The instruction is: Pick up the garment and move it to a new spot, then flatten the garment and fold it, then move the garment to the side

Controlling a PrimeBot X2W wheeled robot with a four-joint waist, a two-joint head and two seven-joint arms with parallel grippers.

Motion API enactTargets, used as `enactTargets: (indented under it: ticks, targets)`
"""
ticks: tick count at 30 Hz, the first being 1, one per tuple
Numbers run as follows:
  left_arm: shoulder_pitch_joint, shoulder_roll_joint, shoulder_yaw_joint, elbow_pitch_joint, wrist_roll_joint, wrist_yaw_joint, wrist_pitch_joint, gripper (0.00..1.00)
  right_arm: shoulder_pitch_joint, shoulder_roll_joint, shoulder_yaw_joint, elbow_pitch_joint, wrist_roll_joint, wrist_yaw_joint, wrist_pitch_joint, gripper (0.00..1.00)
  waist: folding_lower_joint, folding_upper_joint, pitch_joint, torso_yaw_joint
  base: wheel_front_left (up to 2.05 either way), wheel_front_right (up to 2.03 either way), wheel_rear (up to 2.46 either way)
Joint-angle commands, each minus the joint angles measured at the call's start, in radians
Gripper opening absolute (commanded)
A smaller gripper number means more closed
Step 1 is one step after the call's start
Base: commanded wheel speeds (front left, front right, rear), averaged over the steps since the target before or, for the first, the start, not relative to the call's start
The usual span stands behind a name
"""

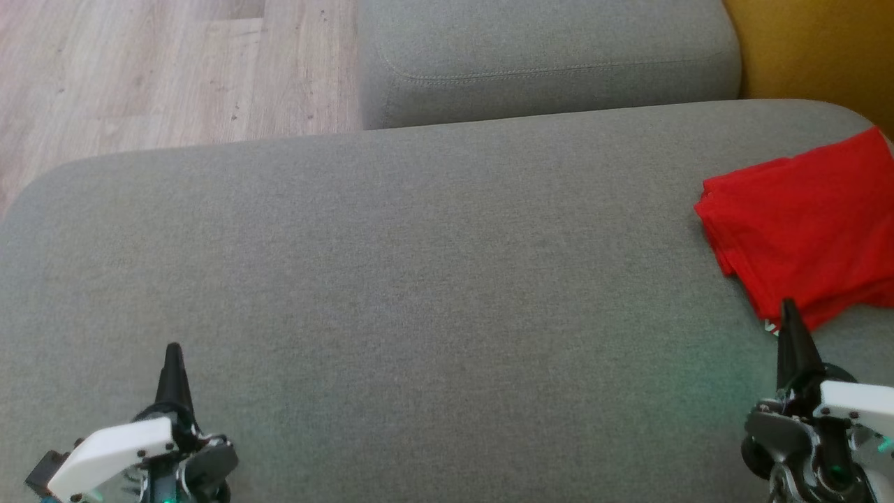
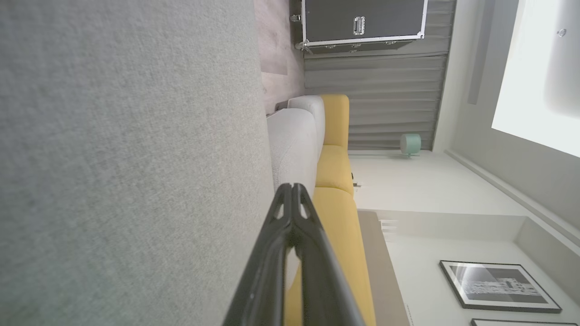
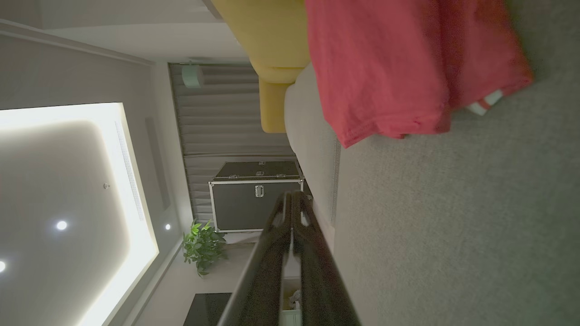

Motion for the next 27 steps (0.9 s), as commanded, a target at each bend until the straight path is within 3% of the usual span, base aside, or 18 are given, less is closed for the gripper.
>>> enactTargets:
  ticks: [1, 27]
  targets:
    - [-0.057, 0.011, 0.041, -0.028, -0.014, -0.008, 0.008, 0.0, -0.065, -0.005, 0.017, -0.031, 0.019, -0.001, 0.007, 0.0, -0.0001, 0.0, 0.0, 0.0, 0.0, 0.0, 0.0]
    - [-0.058, 0.004, 0.051, -0.027, -0.006, -0.008, 0.016, 0.0, -0.065, 0.002, 0.008, -0.03, 0.011, -0.001, 0.014, 0.0, -0.0001, 0.0, 0.0, 0.0, 0.0, 0.0, 0.0]
